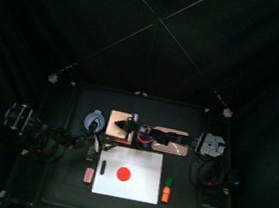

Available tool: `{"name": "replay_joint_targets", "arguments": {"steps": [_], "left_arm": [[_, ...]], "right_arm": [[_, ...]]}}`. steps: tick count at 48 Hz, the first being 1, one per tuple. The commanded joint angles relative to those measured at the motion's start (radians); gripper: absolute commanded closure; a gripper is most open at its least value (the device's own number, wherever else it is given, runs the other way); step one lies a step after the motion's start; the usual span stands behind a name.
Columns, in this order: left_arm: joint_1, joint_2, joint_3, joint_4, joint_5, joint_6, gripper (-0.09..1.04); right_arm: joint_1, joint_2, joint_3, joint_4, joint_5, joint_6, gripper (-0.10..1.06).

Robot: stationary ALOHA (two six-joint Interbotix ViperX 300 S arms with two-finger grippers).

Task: Get the cutter from the drawer then cut the dough then place the extra dough in the bowl
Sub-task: Open the drawer

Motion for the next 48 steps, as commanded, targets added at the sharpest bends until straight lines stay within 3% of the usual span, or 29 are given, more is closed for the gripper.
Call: {"name": "replay_joint_targets", "arguments": {"steps": [1,15,48], "left_arm": [[0.002,0.015,-0.032,-0.058,-0.009,-0.012,0.00],[0.000,0.072,-0.067,-0.100,0.003,-0.023,-0.01],[-0.009,0.152,-0.153,-0.368,0.095,-0.025,0.00]], "right_arm": [[-0.006,-0.008,-0.017,-0.003,0.012,-0.003,0.94],[-0.002,0.000,-0.006,-0.011,0.029,-0.003,0.94],[0.029,-0.002,-0.032,-0.029,0.104,-0.002,0.94]]}}
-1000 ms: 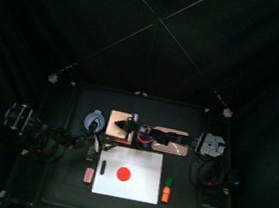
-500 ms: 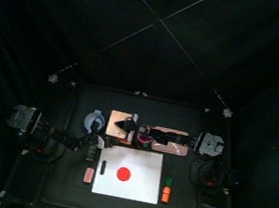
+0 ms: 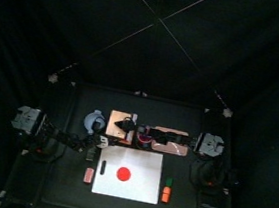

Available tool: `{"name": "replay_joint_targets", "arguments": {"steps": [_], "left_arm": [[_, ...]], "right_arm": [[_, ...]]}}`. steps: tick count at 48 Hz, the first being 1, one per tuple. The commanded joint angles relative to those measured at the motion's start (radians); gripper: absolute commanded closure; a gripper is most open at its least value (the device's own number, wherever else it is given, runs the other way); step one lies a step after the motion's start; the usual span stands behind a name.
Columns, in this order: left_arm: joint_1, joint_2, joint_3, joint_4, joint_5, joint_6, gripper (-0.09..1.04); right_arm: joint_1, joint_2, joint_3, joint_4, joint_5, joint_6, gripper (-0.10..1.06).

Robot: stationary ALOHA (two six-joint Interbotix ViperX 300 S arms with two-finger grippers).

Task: Get the cutter from the drawer then cut the dough then place the extra dough in the bowl
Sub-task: Open the drawer

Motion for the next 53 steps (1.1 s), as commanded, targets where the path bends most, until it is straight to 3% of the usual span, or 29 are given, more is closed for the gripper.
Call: {"name": "replay_joint_targets", "arguments": {"steps": [1,44,53], "left_arm": [[-0.002,0.014,-0.031,-0.012,0.005,0.002,0.01],[0.006,0.081,-0.067,-0.023,-0.014,-0.018,0.03],[0.006,0.083,-0.064,-0.023,-0.014,-0.018,0.12]], "right_arm": [[0.002,-0.009,0.000,-0.003,0.014,-0.003,0.94],[0.021,-0.009,-0.003,-0.003,0.034,0.000,0.94],[0.025,-0.009,-0.005,-0.003,0.037,0.000,0.94]]}}
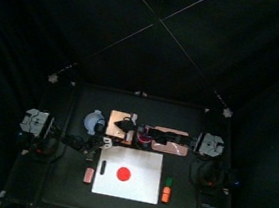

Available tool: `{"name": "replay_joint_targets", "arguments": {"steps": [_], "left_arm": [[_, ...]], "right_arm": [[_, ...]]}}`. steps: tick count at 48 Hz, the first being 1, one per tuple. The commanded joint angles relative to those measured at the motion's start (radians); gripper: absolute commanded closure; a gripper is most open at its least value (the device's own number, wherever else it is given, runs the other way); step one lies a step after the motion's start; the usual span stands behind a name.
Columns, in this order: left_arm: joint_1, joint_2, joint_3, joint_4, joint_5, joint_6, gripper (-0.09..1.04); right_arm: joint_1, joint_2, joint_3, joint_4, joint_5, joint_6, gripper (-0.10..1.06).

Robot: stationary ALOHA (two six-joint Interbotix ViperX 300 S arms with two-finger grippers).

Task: Get the cutter from the drawer then cut the dough then place the extra dough in the bowl
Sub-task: Open the drawer

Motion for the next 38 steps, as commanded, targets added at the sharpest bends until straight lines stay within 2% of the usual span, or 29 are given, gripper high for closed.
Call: {"name": "replay_joint_targets", "arguments": {"steps": [1,12,38], "left_arm": [[0.003,-0.005,-0.014,0.000,-0.009,0.003,0.13],[0.002,-0.003,-0.008,-0.005,-0.002,0.003,0.24],[-0.040,-0.003,0.005,-0.009,0.009,0.011,0.30]], "right_arm": [[0.009,-0.009,0.002,-0.002,0.015,-0.002,0.94],[0.011,-0.009,0.002,-0.002,0.015,-0.002,0.94],[0.011,-0.009,0.002,-0.002,0.021,-0.002,0.94]]}}
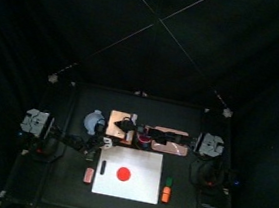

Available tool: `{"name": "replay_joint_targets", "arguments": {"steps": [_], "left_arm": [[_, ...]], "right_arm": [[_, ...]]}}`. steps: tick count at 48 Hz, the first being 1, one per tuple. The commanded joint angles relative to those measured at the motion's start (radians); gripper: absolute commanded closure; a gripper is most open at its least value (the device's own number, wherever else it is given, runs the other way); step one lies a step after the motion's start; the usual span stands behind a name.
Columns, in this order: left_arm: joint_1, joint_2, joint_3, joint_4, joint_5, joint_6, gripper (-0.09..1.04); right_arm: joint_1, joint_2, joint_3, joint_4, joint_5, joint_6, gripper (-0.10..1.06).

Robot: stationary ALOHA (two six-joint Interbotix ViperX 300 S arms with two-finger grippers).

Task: Get the cutter from the drawer then cut the dough then place the extra dough in the bowl
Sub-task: Open the drawer

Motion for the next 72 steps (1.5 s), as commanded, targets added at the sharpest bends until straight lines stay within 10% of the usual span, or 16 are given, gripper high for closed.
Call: {"name": "replay_joint_targets", "arguments": {"steps": [1,72], "left_arm": [[-0.018,-0.008,0.003,-0.002,0.003,0.003,0.30],[-0.210,-0.035,0.006,-0.020,0.092,-0.003,0.30]], "right_arm": [[0.008,-0.011,0.003,-0.003,0.015,0.000,0.94],[-0.032,-0.014,-0.018,-0.003,0.057,0.000,0.94]]}}
